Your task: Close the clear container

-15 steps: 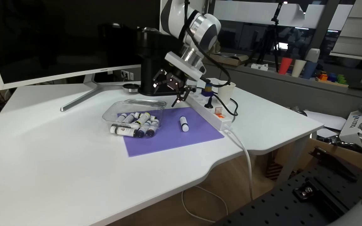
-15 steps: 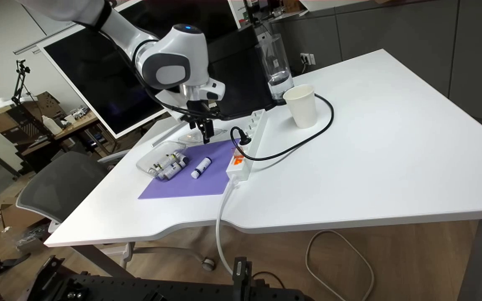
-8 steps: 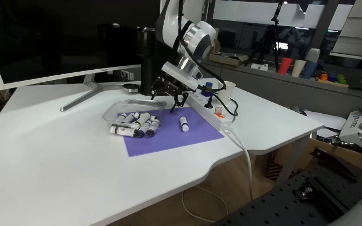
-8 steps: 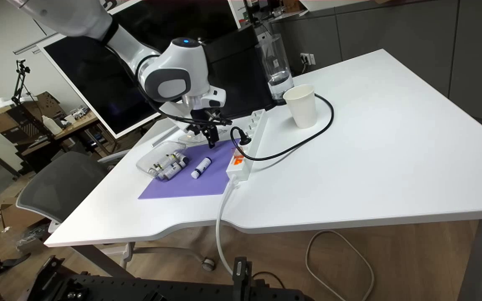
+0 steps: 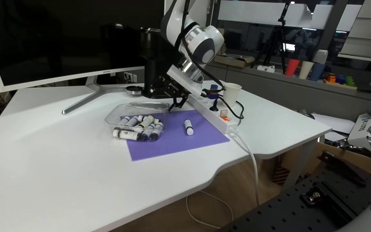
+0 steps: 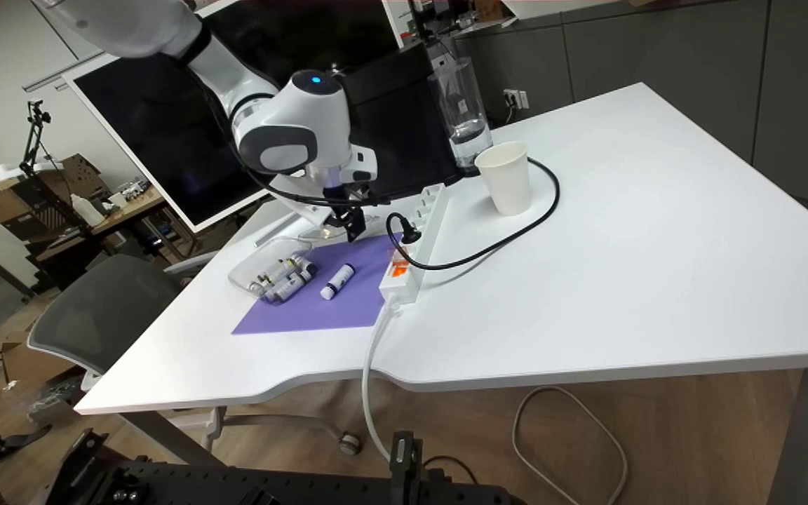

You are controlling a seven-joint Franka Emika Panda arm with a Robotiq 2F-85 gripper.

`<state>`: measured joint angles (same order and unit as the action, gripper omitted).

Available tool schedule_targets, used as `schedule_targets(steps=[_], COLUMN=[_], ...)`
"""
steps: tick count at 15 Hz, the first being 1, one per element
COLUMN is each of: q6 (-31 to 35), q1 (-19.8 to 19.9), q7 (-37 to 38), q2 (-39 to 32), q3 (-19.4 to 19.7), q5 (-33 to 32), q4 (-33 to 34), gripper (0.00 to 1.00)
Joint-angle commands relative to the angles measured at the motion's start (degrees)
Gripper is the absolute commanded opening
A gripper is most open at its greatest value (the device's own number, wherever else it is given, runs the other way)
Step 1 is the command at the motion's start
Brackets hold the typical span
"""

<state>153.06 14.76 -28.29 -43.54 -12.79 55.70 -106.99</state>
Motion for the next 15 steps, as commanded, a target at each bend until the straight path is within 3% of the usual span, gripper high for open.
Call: schedule_targets(steps=[1,4,9,15], q6=[-4.09,-10.04,-16.97,-15.55], q1=[4.80,5.03,2.19,-1.51], q7=[-11.24,-19.73,-30.50,-38.24], q2=[-0.70,0.15,2.55,6.12], q3=[-3.36,-1.88,2.22,4.75], q5=[5.26,8.41,8.10,10.13], q4=[1.59,1.03,-1.20,-4.51], gripper=[1.00,1.00,1.00,1.00])
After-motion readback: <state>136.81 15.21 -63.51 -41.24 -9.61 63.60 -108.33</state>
